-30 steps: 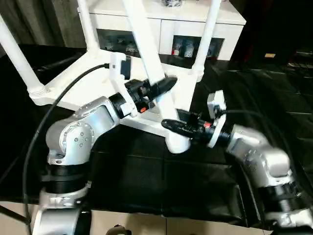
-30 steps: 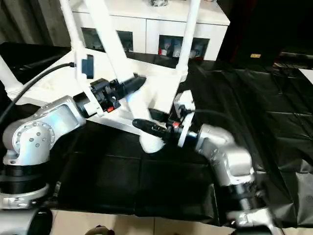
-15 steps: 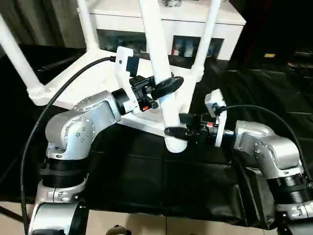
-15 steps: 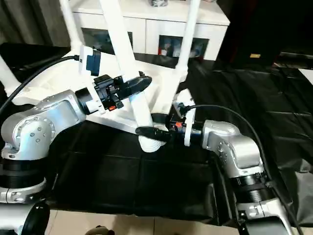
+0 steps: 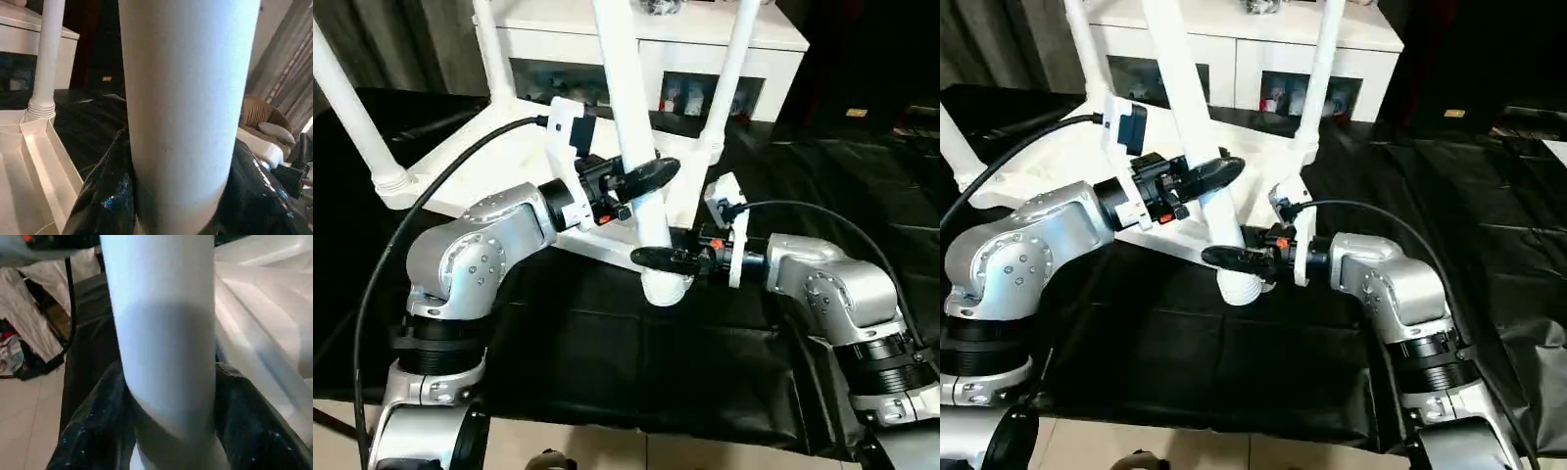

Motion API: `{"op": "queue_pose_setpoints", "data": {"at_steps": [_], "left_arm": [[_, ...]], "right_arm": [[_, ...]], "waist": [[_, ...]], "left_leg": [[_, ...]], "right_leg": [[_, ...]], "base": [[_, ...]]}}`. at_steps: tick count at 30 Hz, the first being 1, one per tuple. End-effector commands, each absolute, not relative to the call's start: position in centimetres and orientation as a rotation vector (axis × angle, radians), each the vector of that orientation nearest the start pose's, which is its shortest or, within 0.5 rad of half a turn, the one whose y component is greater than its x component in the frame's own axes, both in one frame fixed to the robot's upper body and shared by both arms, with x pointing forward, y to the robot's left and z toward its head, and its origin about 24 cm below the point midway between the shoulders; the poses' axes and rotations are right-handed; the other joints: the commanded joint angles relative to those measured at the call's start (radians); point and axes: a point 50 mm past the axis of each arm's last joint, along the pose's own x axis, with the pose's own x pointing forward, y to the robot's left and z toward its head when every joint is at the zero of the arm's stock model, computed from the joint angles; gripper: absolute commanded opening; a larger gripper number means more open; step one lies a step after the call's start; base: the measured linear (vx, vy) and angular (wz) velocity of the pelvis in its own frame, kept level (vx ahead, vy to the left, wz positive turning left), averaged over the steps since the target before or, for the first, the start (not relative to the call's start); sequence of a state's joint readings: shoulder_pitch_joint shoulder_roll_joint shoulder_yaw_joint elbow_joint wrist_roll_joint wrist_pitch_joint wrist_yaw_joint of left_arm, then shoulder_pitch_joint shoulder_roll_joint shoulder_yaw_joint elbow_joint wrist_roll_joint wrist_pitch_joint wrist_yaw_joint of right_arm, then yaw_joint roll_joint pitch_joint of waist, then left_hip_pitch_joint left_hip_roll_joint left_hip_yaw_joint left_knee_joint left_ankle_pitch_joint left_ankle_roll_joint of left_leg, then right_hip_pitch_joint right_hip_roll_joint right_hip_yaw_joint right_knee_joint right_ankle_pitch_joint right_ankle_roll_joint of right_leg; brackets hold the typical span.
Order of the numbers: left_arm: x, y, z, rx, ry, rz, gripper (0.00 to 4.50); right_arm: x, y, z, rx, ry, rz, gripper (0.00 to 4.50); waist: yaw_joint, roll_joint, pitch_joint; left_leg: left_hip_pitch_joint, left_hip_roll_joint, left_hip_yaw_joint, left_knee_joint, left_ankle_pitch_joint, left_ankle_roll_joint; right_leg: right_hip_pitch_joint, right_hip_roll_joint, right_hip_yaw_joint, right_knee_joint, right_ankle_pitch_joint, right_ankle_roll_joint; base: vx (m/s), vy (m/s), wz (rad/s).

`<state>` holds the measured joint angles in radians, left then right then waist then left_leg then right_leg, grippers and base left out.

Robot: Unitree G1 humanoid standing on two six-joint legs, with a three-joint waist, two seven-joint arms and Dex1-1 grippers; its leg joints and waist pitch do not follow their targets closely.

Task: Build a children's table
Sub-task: Pick table leg

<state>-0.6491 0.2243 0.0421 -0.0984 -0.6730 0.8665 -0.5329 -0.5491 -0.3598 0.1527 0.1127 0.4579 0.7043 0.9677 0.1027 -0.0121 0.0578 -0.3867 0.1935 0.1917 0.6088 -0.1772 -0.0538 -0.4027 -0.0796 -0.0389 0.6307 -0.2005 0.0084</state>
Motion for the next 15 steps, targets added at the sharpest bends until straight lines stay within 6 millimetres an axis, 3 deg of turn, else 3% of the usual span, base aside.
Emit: {"op": "queue_pose_setpoints", "data": {"at_steps": [1,11,12,13,15], "left_arm": [[31.3,9.5,19.6,-0.293,0.055,-0.991,1.85],[31.3,9.9,19.6,-0.29,0.036,-0.962,1.85],[30.7,9.9,19.8,-0.328,0.039,-1.044,2.41],[29.7,10.1,20.1,-0.37,0.024,-1.168,2.55],[29.0,10.4,20.3,-0.379,0.004,-1.256,2.61]], "right_arm": [[30.7,-11.3,11.3,0.095,0.366,1.203,2.09],[30.6,-10.7,11.5,0.084,0.297,1.231,1.89],[30.3,-10.6,11.7,0.1,0.286,1.271,1.88],[29.7,-10.7,11.8,0.116,0.28,1.347,1.88],[29.3,-10.8,11.8,0.119,0.287,1.394,1.88]], "waist": [[0.002,-0.014,-0.074],[0.002,-0.013,-0.075],[0.003,-0.017,-0.075],[0.003,-0.019,-0.075],[0.006,-0.014,-0.076]], "left_leg": [[0.021,0.027,-0.011,-0.066,-0.098,-0.002],[0.021,0.027,-0.011,-0.065,-0.099,0.001],[0.021,0.028,-0.011,-0.066,-0.098,0.003],[0.02,0.027,-0.011,-0.065,-0.096,0.006],[0.022,0.029,-0.011,-0.065,-0.091,0.007]], "right_leg": [[0.052,-0.05,0.033,-0.06,-0.048,-0.219],[0.051,-0.05,0.033,-0.059,-0.045,-0.22],[0.051,-0.05,0.033,-0.059,-0.049,-0.219],[0.052,-0.051,0.033,-0.058,-0.05,-0.22],[0.05,-0.05,0.033,-0.054,-0.037,-0.229]], "base": [[0.0,0.0,0.0],[0.0,0.0,0.0],[0.0,0.0,0.0],[0.0,0.0,0.0],[0.0,0.0,0.0]]}}
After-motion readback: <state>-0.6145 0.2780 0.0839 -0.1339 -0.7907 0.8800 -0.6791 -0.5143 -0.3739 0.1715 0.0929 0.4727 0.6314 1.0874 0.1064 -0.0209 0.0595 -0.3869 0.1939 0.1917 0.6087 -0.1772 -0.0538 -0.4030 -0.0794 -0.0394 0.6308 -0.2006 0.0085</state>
